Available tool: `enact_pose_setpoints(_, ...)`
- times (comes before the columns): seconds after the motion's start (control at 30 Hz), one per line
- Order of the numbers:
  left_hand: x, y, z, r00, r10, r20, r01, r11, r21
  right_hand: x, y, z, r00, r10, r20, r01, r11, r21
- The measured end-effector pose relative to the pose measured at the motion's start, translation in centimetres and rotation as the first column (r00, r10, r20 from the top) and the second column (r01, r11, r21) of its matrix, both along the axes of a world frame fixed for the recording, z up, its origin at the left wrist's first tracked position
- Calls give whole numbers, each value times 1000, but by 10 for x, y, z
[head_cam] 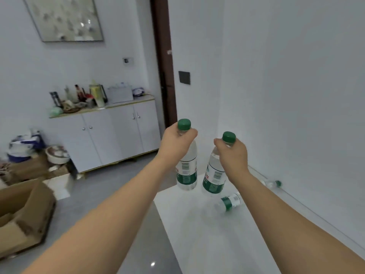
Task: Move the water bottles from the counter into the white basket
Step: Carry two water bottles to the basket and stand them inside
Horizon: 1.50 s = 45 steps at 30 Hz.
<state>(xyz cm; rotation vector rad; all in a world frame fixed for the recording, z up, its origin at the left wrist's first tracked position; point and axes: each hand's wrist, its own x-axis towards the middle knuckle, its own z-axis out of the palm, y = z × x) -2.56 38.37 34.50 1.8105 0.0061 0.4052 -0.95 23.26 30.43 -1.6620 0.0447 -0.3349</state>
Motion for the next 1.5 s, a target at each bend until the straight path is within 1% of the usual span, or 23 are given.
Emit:
enact_pose_setpoints(0.13,-39,83,10,973,229,23,-228,973,-41,-7,79,21,991,135,27,-133,990,-40)
enact_pose_setpoints(0.23,-67,128,14,938,344,28,-341,936,-84,-17,126,29,973,229,36,-227,973,-51)
enact_pose_setpoints(0.33,-87,164,17,903,430,25,-425,899,-100,-28,163,35,949,310,50,-308,950,-40)
enact_pose_setpoints(0.47,-105,199,20,868,496,34,-491,865,-102,-41,203,37,921,384,61,-380,922,-73)
enact_pose_setpoints(0.67,-119,236,24,857,514,36,-509,856,-91,-50,240,36,918,395,42,-389,914,-114)
enact_pose_setpoints(0.73,-121,246,27,857,514,43,-509,856,-91,-52,246,39,917,396,54,-386,912,-139)
enact_pose_setpoints(0.87,-120,262,30,855,518,42,-514,855,-68,-52,255,44,925,374,71,-363,922,-134)
enact_pose_setpoints(1.0,-116,277,31,856,515,46,-513,857,-52,-47,268,48,932,350,93,-330,926,-181)
enact_pose_setpoints(1.07,-112,284,30,853,520,52,-518,854,-42,-43,276,51,931,350,106,-329,928,-176)
enact_pose_setpoints(1.27,-84,307,33,843,534,63,-532,845,-50,-15,302,61,932,347,108,-327,930,-169)
enact_pose_setpoints(1.5,-18,337,32,844,531,81,-530,847,-33,50,332,57,941,326,95,-306,935,-177)
